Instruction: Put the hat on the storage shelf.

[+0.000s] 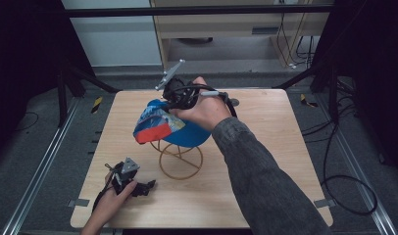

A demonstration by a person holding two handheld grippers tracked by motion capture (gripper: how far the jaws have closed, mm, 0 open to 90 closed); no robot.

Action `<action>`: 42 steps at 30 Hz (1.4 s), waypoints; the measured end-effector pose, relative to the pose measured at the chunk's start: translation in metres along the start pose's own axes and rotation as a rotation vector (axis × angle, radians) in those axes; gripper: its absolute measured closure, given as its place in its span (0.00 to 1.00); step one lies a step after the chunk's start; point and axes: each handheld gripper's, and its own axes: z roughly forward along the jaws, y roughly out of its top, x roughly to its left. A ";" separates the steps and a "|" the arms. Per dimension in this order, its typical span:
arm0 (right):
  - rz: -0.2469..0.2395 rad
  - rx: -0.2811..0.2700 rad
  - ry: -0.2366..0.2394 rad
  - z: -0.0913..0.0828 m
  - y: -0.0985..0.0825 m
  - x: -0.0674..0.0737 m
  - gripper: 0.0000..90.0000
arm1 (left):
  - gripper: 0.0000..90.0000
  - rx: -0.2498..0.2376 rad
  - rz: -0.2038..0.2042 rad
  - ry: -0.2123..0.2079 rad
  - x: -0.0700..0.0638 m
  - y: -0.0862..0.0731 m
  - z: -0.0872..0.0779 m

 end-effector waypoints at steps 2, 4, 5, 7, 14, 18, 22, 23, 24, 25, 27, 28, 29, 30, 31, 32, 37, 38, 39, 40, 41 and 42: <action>0.006 -0.002 -0.002 0.000 -0.001 0.000 0.87 | 0.00 0.000 0.000 0.000 0.000 0.000 0.000; 0.012 -0.003 -0.003 -0.001 -0.001 0.000 0.82 | 0.00 0.000 0.000 0.000 0.000 0.000 0.000; 0.015 -0.006 -0.006 -0.001 -0.001 0.000 0.80 | 0.00 0.000 0.000 0.000 0.000 0.000 0.000; 0.022 -0.007 -0.005 -0.002 -0.002 0.000 0.76 | 0.00 0.000 0.000 0.000 0.000 0.000 0.000; 0.046 -0.019 -0.009 -0.007 -0.002 0.001 0.58 | 0.00 0.000 0.000 0.000 0.000 0.000 0.000; 0.062 -0.028 -0.021 -0.010 -0.005 0.001 0.48 | 0.00 0.001 0.000 -0.001 0.000 0.000 0.000; 0.071 -0.020 -0.041 -0.011 -0.009 0.002 0.40 | 0.00 0.001 0.000 -0.001 0.000 0.000 0.000; 0.073 -0.021 -0.042 -0.011 -0.010 0.002 0.39 | 0.00 0.001 0.000 -0.001 0.000 0.000 0.000; 0.078 -0.026 -0.044 -0.012 -0.011 0.002 0.37 | 0.00 0.001 0.000 -0.001 0.000 0.000 0.000; 0.082 -0.029 -0.047 -0.013 -0.012 0.002 0.36 | 0.00 0.001 0.000 -0.001 0.000 0.000 0.000; 0.086 -0.037 -0.048 -0.015 -0.014 0.001 0.33 | 0.00 0.001 0.000 -0.001 0.000 0.000 0.000; 0.094 -0.043 -0.049 -0.017 -0.015 0.001 0.31 | 0.00 0.001 0.000 -0.001 0.000 0.000 0.000; 0.100 -0.047 -0.051 -0.019 -0.016 0.001 0.30 | 0.00 0.001 0.000 -0.001 0.000 0.000 0.000; 0.107 -0.053 -0.051 -0.021 -0.017 0.001 0.28 | 0.00 0.000 -0.001 -0.001 0.000 0.000 0.000; 0.113 -0.058 -0.050 -0.022 -0.018 0.001 0.27 | 0.00 0.000 0.000 -0.001 0.000 0.000 0.000; 0.113 -0.059 -0.050 -0.024 -0.019 0.002 0.26 | 0.00 0.001 0.000 -0.001 0.000 0.000 0.000; 0.124 -0.069 -0.057 -0.029 -0.025 0.004 0.20 | 0.00 0.001 0.000 -0.001 0.000 0.000 0.000; 0.132 -0.075 -0.059 -0.030 -0.026 0.005 0.19 | 0.00 0.001 0.001 -0.001 0.000 0.000 0.000; 0.133 -0.077 -0.059 -0.031 -0.027 0.005 0.18 | 0.00 0.001 0.001 -0.001 0.000 0.000 0.000; 0.137 -0.079 -0.062 -0.031 -0.028 0.005 0.17 | 0.00 0.001 0.000 -0.001 0.000 0.000 0.000; 0.138 -0.079 -0.063 -0.032 -0.029 0.005 0.16 | 0.00 0.001 0.000 -0.001 0.000 0.000 0.000; 0.144 -0.082 -0.065 -0.032 -0.030 0.005 0.15 | 0.00 0.002 0.000 -0.001 0.000 0.000 0.000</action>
